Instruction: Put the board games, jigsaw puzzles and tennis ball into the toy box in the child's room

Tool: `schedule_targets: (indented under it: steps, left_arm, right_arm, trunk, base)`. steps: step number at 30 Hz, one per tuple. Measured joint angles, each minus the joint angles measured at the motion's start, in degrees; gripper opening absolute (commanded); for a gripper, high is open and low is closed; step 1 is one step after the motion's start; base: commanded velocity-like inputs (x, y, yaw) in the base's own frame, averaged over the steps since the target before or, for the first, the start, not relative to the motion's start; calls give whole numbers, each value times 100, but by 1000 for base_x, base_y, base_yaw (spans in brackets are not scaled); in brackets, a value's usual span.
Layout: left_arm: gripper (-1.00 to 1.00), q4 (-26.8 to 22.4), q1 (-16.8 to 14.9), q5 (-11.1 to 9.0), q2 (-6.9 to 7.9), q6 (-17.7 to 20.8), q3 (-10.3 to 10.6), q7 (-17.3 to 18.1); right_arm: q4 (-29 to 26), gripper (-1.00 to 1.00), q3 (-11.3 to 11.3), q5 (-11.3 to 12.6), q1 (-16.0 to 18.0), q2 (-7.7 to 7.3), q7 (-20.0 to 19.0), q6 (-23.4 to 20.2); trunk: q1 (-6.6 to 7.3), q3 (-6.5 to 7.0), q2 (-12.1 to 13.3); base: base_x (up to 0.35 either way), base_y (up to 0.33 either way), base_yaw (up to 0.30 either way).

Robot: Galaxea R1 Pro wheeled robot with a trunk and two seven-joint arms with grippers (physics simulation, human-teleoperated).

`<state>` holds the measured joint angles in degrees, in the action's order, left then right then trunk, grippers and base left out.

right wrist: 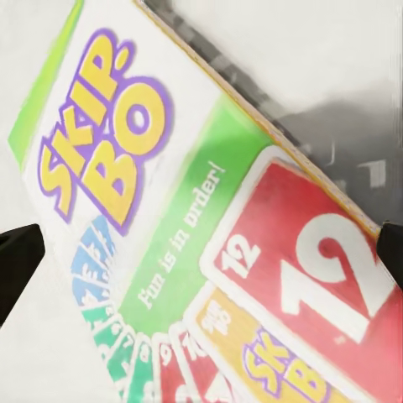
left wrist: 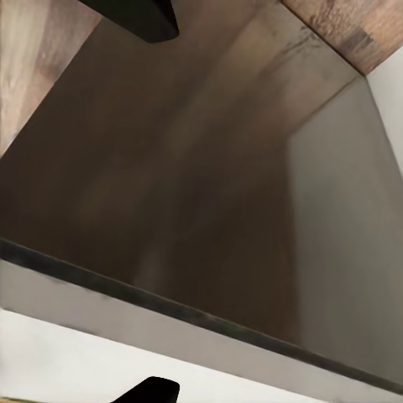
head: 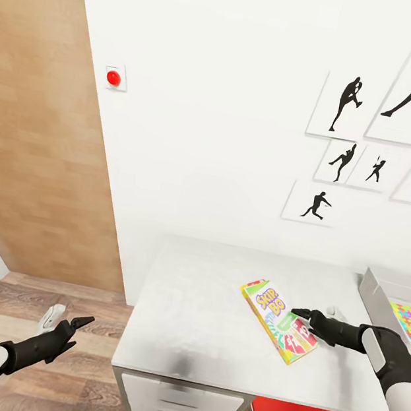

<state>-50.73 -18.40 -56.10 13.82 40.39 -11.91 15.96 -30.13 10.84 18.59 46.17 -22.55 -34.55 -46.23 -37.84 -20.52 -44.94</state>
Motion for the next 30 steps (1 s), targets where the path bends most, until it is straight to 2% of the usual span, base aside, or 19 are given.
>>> schedule_targets:
  steps: [2, 21, 30]
  left_arm:
    - [100, 1, -2, 0, 0, 0, 1, 2]
    - [100, 2, -1, -16, 1, 9, -4, 8]
    - [100, 2, -2, -11, 1, 37, -7, 5]
  right_arm:
    - [-36, 100, -17, -90, -7, 3, 6, 107]
    - [-418, 100, -8, -122, -4, -43, 18, 386]
    - [-356, 100, -11, -114, -7, -20, 93, 422]
  trunk:
    - [-1, -1, 2]
    - [-1, -1, 2]
    - [-1, -1, 2]
  base:
    - [0, 0, 0]
    - [0, 0, 0]
    - [32, 0, 0]
